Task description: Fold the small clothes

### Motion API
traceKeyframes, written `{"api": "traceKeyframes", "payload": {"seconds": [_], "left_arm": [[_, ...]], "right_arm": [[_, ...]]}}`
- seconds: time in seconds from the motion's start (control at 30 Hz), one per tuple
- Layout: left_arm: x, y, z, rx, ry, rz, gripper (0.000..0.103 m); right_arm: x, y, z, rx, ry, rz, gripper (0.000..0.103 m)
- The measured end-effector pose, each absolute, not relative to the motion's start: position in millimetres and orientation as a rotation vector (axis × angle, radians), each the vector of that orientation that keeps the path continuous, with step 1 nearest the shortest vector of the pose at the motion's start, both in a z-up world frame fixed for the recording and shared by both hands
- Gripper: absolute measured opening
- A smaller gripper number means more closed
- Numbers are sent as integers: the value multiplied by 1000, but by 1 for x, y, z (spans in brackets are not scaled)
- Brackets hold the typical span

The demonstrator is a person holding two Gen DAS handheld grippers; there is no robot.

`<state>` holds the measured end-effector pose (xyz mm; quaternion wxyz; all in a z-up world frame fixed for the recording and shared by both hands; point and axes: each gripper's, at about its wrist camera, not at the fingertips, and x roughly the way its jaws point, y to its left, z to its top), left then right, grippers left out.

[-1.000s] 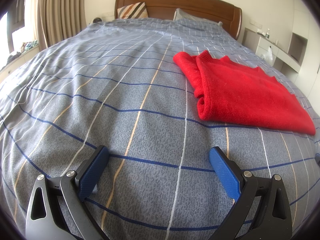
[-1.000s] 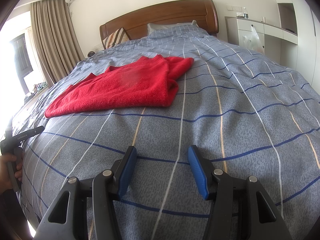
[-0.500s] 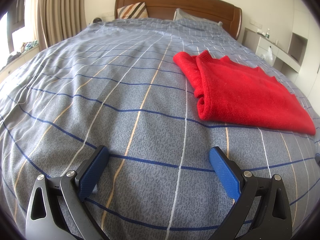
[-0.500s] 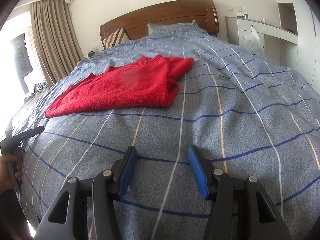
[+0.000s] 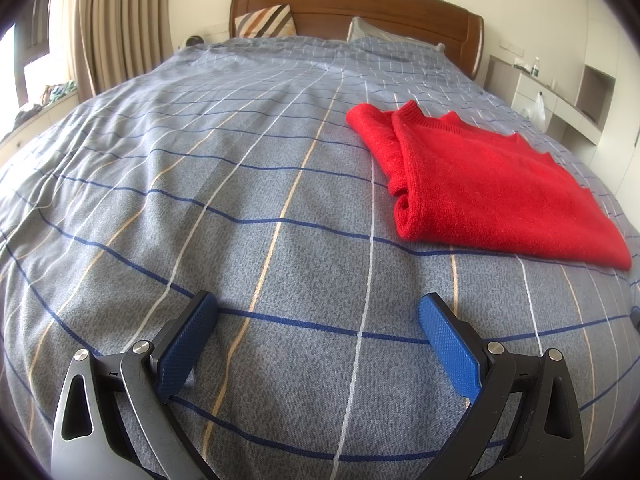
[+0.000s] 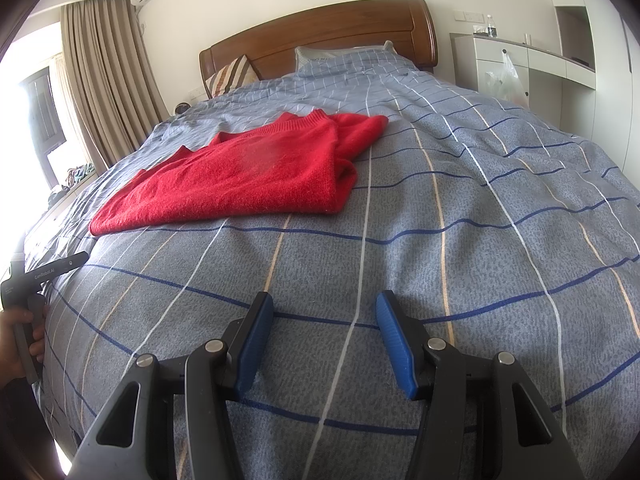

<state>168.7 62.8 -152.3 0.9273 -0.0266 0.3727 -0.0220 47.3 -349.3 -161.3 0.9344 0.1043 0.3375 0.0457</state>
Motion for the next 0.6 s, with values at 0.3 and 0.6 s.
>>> {"api": "traceKeyframes", "payload": {"seconds": [0.3,0.6], "left_arm": [[169,60,-147,-25,826,-27,101],[124,73,-136,-64,814,-124,101]], "right_arm": [[48,-350,-155,218,719,89,55],[130,-392,-87,443,745,181,80]]}}
